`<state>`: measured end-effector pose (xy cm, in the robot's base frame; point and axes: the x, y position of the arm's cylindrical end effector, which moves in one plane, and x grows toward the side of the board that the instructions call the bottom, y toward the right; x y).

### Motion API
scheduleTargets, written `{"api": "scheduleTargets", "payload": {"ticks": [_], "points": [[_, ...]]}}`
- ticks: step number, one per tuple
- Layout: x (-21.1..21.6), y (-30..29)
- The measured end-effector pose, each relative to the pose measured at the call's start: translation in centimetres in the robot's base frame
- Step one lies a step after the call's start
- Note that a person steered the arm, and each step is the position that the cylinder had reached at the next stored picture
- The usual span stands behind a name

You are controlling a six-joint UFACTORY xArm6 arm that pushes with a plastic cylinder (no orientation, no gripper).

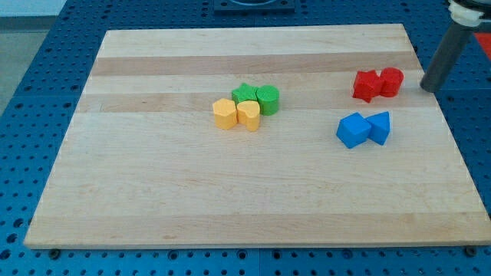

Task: Nudge the green circle and the green star left a bit

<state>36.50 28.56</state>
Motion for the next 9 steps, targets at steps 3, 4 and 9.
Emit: {"api": "scheduleTargets", "payload": {"ticks": [3, 4, 9], "points": [[0.0, -6.2], [0.4, -4.9], [4.8, -13.3]]}}
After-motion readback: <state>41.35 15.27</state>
